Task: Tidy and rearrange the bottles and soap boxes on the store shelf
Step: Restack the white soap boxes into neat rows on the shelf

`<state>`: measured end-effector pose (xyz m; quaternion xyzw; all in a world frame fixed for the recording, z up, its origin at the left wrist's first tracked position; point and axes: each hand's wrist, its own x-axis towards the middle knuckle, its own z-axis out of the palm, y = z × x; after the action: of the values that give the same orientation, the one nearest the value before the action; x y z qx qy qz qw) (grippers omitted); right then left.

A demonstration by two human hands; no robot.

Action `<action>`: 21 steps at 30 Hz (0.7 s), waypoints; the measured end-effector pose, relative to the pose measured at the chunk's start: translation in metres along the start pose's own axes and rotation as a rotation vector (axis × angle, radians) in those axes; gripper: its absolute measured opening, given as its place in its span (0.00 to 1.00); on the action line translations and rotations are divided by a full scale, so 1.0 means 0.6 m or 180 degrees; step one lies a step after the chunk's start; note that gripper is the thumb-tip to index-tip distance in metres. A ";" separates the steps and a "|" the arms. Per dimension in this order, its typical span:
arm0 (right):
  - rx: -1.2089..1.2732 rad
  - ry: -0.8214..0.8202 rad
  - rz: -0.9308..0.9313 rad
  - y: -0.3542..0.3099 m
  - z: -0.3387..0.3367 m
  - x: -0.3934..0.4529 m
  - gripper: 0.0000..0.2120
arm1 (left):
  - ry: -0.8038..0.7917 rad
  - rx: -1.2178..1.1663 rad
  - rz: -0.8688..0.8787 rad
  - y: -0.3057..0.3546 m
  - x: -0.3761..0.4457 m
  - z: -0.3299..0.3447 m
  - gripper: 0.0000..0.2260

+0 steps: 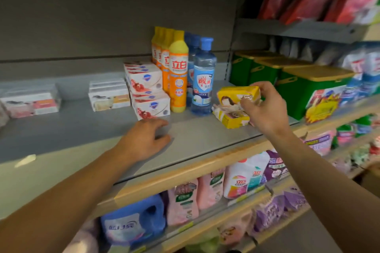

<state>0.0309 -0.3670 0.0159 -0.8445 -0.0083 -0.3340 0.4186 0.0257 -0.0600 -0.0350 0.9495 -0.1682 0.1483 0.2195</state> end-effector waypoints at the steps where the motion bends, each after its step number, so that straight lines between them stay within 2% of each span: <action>1: -0.0189 0.0083 -0.0120 0.014 -0.005 0.007 0.15 | -0.0005 0.0108 0.0078 0.000 0.000 0.003 0.22; 4: -0.0794 0.0054 -0.0467 0.048 -0.003 0.024 0.18 | -0.0010 0.0267 0.0172 -0.003 0.000 0.007 0.22; 9: -0.1329 -0.1205 -0.0832 0.078 0.012 0.008 0.26 | 0.0087 0.0281 0.0264 -0.003 0.000 0.009 0.18; 13: -0.1491 -0.1120 -0.0958 0.085 0.016 0.000 0.25 | 0.0093 0.0277 0.0238 -0.003 -0.001 0.009 0.17; 21: -0.1760 -0.1196 -0.0733 0.060 0.026 0.026 0.25 | 0.0129 0.0234 0.0173 -0.006 -0.004 0.010 0.16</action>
<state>0.0626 -0.3836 -0.0071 -0.9661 -0.0896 -0.2074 0.1249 0.0263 -0.0593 -0.0423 0.9488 -0.1839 0.1795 0.1838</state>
